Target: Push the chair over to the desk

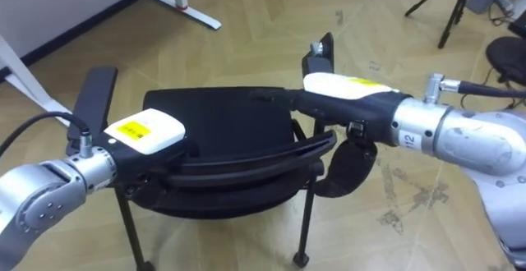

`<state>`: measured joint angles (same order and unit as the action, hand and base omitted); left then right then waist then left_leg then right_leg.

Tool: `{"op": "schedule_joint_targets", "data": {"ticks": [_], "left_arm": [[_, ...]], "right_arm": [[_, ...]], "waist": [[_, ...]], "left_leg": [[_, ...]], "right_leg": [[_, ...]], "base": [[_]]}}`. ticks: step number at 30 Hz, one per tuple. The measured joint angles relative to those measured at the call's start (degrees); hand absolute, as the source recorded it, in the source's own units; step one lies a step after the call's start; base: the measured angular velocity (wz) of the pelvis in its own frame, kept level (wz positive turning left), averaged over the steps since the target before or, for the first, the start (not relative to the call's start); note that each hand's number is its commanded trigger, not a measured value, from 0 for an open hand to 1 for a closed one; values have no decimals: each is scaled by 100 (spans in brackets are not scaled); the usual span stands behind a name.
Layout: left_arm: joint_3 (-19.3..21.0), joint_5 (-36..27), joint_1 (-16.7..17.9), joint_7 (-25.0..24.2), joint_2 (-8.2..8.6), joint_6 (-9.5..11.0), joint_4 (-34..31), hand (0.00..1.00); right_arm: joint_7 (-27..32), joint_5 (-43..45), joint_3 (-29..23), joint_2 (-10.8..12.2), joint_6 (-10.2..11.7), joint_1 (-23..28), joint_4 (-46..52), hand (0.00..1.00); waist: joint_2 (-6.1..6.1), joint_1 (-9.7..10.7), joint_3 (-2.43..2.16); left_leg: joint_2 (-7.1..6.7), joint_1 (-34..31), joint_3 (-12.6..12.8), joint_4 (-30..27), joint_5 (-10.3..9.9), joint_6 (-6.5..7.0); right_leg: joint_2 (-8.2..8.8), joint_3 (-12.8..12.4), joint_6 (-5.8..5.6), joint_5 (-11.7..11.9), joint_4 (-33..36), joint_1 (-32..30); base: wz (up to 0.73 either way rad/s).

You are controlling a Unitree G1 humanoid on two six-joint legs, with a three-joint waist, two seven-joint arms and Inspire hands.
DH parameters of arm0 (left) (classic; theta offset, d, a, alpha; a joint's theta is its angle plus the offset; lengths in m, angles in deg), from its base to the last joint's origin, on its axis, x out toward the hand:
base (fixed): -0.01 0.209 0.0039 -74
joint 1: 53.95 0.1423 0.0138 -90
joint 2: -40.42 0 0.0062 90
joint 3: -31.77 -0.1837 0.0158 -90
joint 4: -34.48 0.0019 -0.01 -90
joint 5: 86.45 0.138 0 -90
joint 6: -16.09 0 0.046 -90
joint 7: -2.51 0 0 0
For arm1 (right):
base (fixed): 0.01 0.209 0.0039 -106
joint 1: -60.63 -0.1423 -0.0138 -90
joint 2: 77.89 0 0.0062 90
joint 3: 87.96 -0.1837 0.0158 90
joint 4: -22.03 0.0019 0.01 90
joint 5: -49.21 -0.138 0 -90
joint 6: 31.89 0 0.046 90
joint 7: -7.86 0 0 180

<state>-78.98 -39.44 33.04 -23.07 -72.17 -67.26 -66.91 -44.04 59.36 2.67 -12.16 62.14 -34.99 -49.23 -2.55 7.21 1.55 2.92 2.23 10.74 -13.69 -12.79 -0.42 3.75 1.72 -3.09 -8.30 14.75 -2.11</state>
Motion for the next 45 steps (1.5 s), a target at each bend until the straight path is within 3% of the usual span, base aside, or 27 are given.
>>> {"op": "schedule_joint_targets", "data": {"ticks": [4, 7, 11, 19, 20, 23, 31, 36, 45], "left_arm": [[-43, 26, 140, 325, 66, -1, 25, 100], [-172, 50, 150, 624, 85, 6, 169, 100], [-196, 73, 138, 847, 299, -3, 453, 100], [-202, 114, 134, 850, 365, -9, 422, 100], [-202, 187, 135, 829, 424, 6, 421, 100], [-201, 330, 134, 776, 550, 57, 421, 100], [-201, 329, 134, 711, 599, 105, 421, 100], [-199, 328, 131, 659, 602, 108, 406, 100], [-200, 273, 86, 630, 585, 230, 387, 100]], "right_arm": [[358, 842, 47, 266, 15, 485, -152, 0], [1006, 1317, 59, 642, 37, 826, -741, 0], [1760, 1769, 211, 974, 159, 843, -1041, 0], [2817, 1977, 370, 1332, 283, 886, -1511, 0], [3038, 1979, 400, 1359, 401, 840, -1780, 0], [3539, 2216, 427, 1590, 400, 647, -2415, 0], [4361, 2139, 399, 1795, 524, 592, -2982, 0], [4516, 2140, 413, 1795, 593, 588, -3132, 0], [4824, 2232, 679, 1498, 578, 611, -3111, 0]], "waist": [[150, -10, -9], [221, -50, -26], [387, -71, -58], [441, -128, -80], [449, -139, -82], [468, -176, -86], [624, -187, -76], [631, -188, -77], [619, -210, -81]], "left_leg": [[-1, 10, 8, 22, 0, 0], [-3, 28, 21, 30, 0, -1], [-7, 23, 19, 27, -1, 2], [40, -56, 8, -2, -5, -7], [41, -51, -20, -18, -5, -8], [45, -55, -117, -89, -39, -28], [55, -62, -178, -94, -49, -37], [61, -76, -208, -75, -49, -37], [58, -126, -324, -81, -51, -43]], "right_leg": [[-2, 6, 0, 5, -2, -1], [-4, -1, -1, 6, -4, 5], [-5, -2, -3, 26, -13, 2], [-51, 15, 21, 85, -117, 5], [-51, 38, 22, 85, -118, 34], [-51, 117, 21, 85, -180, 116], [-55, 195, 20, 86, -220, 159], [-50, 324, 20, 86, -233, 180], [-47, 424, 28, 90, -312, 210]], "base": [[0], [-3], [-2], [1], [9], [13], [4], [3], [5]]}}
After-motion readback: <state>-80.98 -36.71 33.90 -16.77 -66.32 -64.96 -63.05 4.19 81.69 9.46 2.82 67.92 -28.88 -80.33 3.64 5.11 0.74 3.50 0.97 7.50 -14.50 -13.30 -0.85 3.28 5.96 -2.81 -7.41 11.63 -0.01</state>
